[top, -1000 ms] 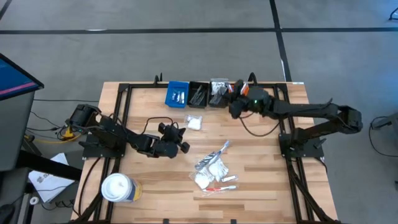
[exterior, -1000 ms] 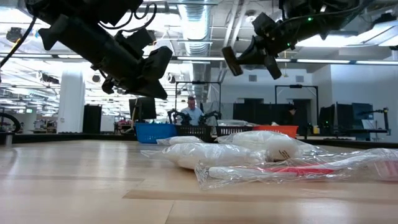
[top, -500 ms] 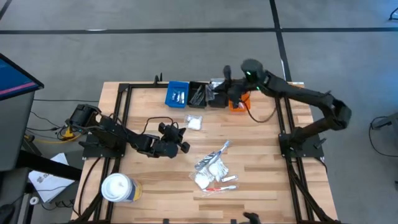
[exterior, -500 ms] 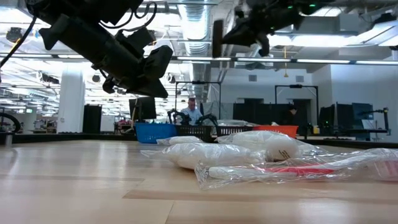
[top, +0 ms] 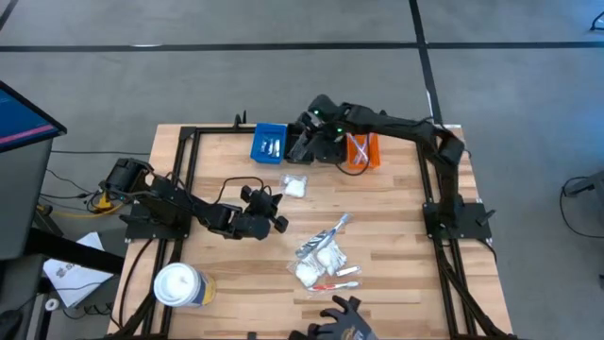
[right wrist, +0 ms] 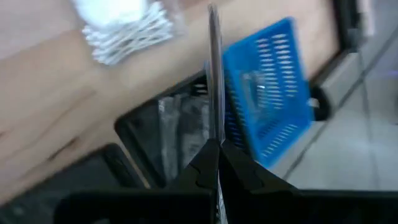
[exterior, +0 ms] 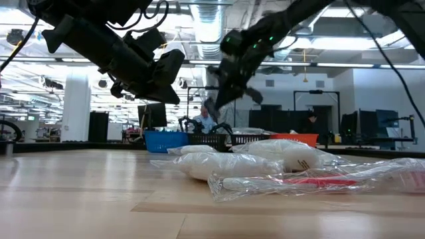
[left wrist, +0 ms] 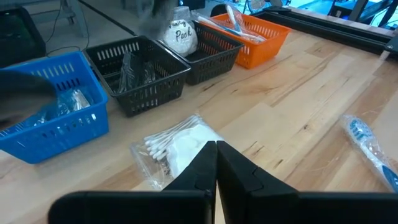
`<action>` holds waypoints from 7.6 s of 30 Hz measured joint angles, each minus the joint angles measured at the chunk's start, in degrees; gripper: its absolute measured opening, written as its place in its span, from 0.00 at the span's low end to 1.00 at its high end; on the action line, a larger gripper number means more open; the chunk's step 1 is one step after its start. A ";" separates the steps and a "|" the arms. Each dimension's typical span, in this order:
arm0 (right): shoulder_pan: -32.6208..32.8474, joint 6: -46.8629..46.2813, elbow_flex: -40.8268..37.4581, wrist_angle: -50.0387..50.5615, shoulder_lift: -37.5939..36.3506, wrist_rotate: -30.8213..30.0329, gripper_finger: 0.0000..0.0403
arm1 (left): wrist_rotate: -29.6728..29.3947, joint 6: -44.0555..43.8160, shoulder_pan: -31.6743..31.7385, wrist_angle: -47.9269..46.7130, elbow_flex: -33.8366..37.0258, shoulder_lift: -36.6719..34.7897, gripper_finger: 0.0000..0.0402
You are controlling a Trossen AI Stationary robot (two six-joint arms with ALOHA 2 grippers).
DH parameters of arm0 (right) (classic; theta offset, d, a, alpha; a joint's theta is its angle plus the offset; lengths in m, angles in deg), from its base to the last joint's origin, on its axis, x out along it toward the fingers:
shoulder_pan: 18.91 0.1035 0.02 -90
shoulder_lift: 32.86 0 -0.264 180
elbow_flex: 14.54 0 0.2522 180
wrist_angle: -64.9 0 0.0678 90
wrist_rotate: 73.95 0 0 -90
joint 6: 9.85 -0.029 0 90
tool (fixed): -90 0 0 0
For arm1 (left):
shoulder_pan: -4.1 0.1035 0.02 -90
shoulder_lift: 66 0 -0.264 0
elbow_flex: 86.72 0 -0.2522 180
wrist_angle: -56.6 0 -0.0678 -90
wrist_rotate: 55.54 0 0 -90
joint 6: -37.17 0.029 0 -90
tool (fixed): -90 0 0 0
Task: Pick & Place Travel size toiletries
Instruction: Put the black comb into the left black bin, then put the white vanity pack into the right black bin
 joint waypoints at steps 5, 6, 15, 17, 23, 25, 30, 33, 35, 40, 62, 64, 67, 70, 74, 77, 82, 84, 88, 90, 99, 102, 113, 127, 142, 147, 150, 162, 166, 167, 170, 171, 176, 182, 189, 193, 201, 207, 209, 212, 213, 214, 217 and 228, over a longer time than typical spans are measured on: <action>0.07 2.16 0.39 -1.78 4.16 -3.50 0.00 | -0.20 0.19 0.00 0.00 0.00 0.00 0.00; -0.07 2.24 0.40 -2.57 4.69 -4.08 0.00 | -0.20 0.63 0.00 0.00 0.00 0.00 0.00; -0.80 3.11 0.40 -3.32 7.22 -4.71 0.00 | -0.17 1.27 0.59 0.00 0.00 -0.02 0.00; -0.92 3.09 0.40 -4.53 7.15 -5.26 0.00 | -0.17 1.24 0.59 0.00 0.00 -0.02 0.00; -1.94 2.47 0.40 -8.01 7.06 -5.55 0.00 | -0.13 1.13 0.59 0.15 0.00 -0.02 0.00; -2.13 1.61 0.40 -8.87 7.06 -5.55 0.00 | -0.11 1.09 0.59 0.15 0.00 -0.02 0.00; -2.16 1.19 0.40 -8.90 7.06 -5.55 0.00 | 0.09 1.07 0.59 0.15 0.00 -0.02 0.00; -2.14 -0.24 0.40 -8.99 7.06 -5.53 0.00 | 0.07 1.11 0.59 0.15 0.00 -0.02 0.00; -2.14 -0.36 0.40 -8.78 7.06 -5.53 0.00 | 0.07 1.11 0.59 0.16 0.00 -0.02 0.00; -1.94 -0.38 0.40 -8.90 7.06 -5.53 0.00 | 0.07 1.14 0.59 0.15 0.02 -0.02 0.00; -1.66 -3.99 0.40 -9.12 7.04 -5.51 0.00 | -0.20 1.17 0.59 0.16 0.02 -0.02 0.00; -1.68 -3.99 0.40 -9.12 7.04 -5.51 0.00 | -0.19 1.17 0.59 0.15 0.02 -0.02 0.00; -1.66 -4.00 0.40 -9.12 7.04 -5.51 0.00 | -0.17 1.17 0.59 0.17 0.02 -0.02 0.00; -1.73 -4.00 0.40 -9.12 7.04 -5.51 0.00 | -0.17 1.17 0.59 0.16 0.02 -0.02 0.00; -1.73 -4.01 0.40 -9.14 7.04 -5.51 0.00 | -0.15 1.17 0.59 0.17 0.02 -0.02 0.00; -1.73 -4.01 0.40 -9.14 7.04 -5.51 0.00 | -0.13 1.17 0.58 0.16 0.02 -0.02 0.00; -1.73 -4.00 0.40 -9.14 7.04 -5.53 0.00 | -0.06 1.17 0.57 0.17 0.02 -0.02 0.00; -1.73 -4.01 0.40 -9.14 7.04 -6.14 0.01 | 0.07 1.17 0.57 0.17 0.02 -0.02 0.00; -1.73 -4.01 0.40 -9.14 7.04 -8.22 0.09 | 0.07 1.17 0.58 0.16 0.02 -0.02 0.00; -1.73 -4.11 0.40 -9.14 7.03 -8.51 0.14 | 0.07 1.17 0.57 0.17 0.02 -0.02 0.00; -1.73 -4.47 0.40 -9.13 7.02 -8.52 0.24 | 0.04 1.16 0.57 0.17 0.02 -0.02 0.00; -1.45 -4.45 0.38 -9.45 7.04 -8.54 0.24 | 0.02 1.17 0.57 0.17 0.02 -0.02 0.00; 0.87 -7.03 0.27 -11.35 5.07 -31.12 0.23 | -0.20 1.17 0.58 0.17 0.04 -0.02 0.00; 2.55 -34.65 0.38 -10.39 -10.30 -30.99 0.23 | -0.09 1.29 0.48 0.22 0.04 -0.02 0.00; 4.38 -69.59 0.40 13.46 -22.48 -18.01 0.23 | 3.37 1.22 0.42 0.20 0.04 -0.02 0.00; 5.66 -76.57 -0.84 20.43 -23.08 -7.01 0.23 | 3.50 1.22 0.42 0.17 0.04 -0.02 0.00; 7.52 -78.50 -4.54 19.04 -24.88 -2.15 0.23 | 3.50 1.22 0.42 0.17 0.04 -0.02 0.00; 19.26 -88.20 -29.10 -2.55 -38.85 -0.76 0.23 | 3.48 1.13 0.42 0.15 0.04 -0.02 0.00; 22.19 -91.51 -37.15 -13.02 -43.82 -0.81 0.23 | 3.45 -0.07 0.42 0.13 0.04 -0.02 0.00; 22.77 -92.21 -39.32 -15.86 -44.82 -0.79 0.23 | 3.45 -0.37 0.42 0.13 0.04 -0.02 0.00; 24.75 -94.79 -46.07 -27.44 -46.67 -0.83 0.23 | 3.45 -0.76 0.42 0.13 0.04 -0.02 0.00; 25.46 -95.31 -48.19 -31.27 -46.82 -0.83 0.23 | 3.43 -0.79 0.42 0.13 0.04 -0.02 0.00; 28.70 -95.34 -54.38 -46.68 -43.05 -0.83 0.23 | 3.40 -1.19 0.42 0.13 0.04 -0.02 0.00; 29.53 -89.26 -49.88 -43.58 -32.55 -6.27 0.23 | 3.34 -1.54 0.42 0.11 0.04 -0.02 0.00; 25.75 -83.70 -40.28 -33.60 -20.76 -12.78 0.23 | 3.33 -2.62 1.15 0.09 2.18 -0.02 0.00; 24.22 -81.05 -34.65 -26.46 -13.90 -20.26 0.23 | 3.35 -3.80 1.92 0.08 3.66 -0.02 0.00; 25.29 -78.74 -23.85 -18.27 -2.10 -27.42 0.23 | 3.36 -3.94 1.93 0.51 3.87 -0.02 0.00; 25.27 -78.87 -19.32 -16.32 2.30 -34.28 0.23 | 3.47 -3.92 1.92 1.06 3.87 -0.02 0.00; 25.27 -79.11 -18.86 -16.48 2.60 -34.17 0.23 | 3.45 -3.85 1.92 1.11 3.87 -0.02 0.00; 25.79 -79.37 -18.75 -16.49 2.56 -34.05 0.23 | 3.45 -3.68 1.92 1.18 3.87 -0.02 0.00; 26.10 -79.37 -18.75 -16.48 2.55 -34.05 0.23 | 3.45 -3.70 1.90 1.25 3.87 -0.02 0.00; 26.39 -79.37 -18.75 -16.36 2.39 -34.01 0.23 | 3.45 -3.68 1.90 1.27 3.87 -0.02 0.00; 27.28 -78.63 -18.73 -17.14 2.08 -33.96 0.23 | 3.45 -3.60 1.90 1.51 3.87 -0.02 0.00; 27.64 -77.19 -18.77 -18.53 5.40 -33.83 0.23 | 3.43 -3.57 1.88 2.09 3.86 -0.02 0.00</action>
